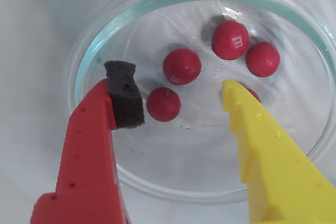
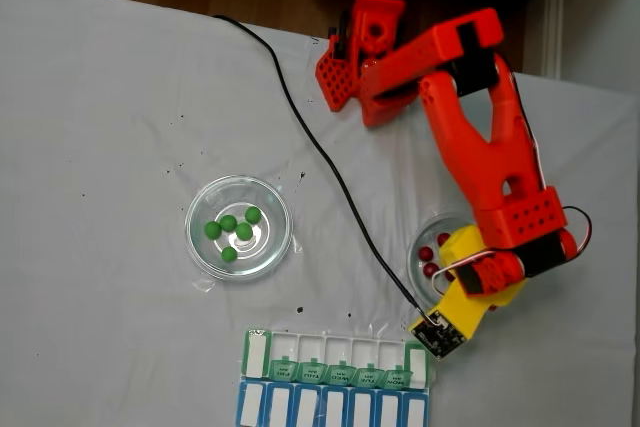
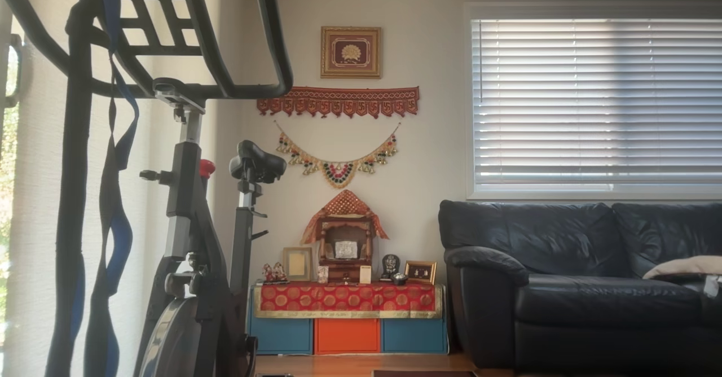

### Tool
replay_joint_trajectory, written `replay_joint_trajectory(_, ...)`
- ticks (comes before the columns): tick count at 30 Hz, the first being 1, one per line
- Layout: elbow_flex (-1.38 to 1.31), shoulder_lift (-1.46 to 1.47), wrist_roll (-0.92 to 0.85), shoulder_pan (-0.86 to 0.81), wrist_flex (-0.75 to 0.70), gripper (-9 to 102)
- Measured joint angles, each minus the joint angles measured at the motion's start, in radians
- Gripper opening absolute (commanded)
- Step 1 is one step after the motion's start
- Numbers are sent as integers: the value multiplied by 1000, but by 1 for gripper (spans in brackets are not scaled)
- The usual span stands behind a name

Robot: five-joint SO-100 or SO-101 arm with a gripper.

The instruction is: Sort medicines into box.

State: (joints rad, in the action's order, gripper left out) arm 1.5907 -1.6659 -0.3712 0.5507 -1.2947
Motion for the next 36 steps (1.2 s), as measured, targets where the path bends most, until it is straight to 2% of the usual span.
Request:
replay_joint_trajectory(21,75,0,38,11,78,34)
replay_joint_trajectory(36,141,0,44,12,160,31)
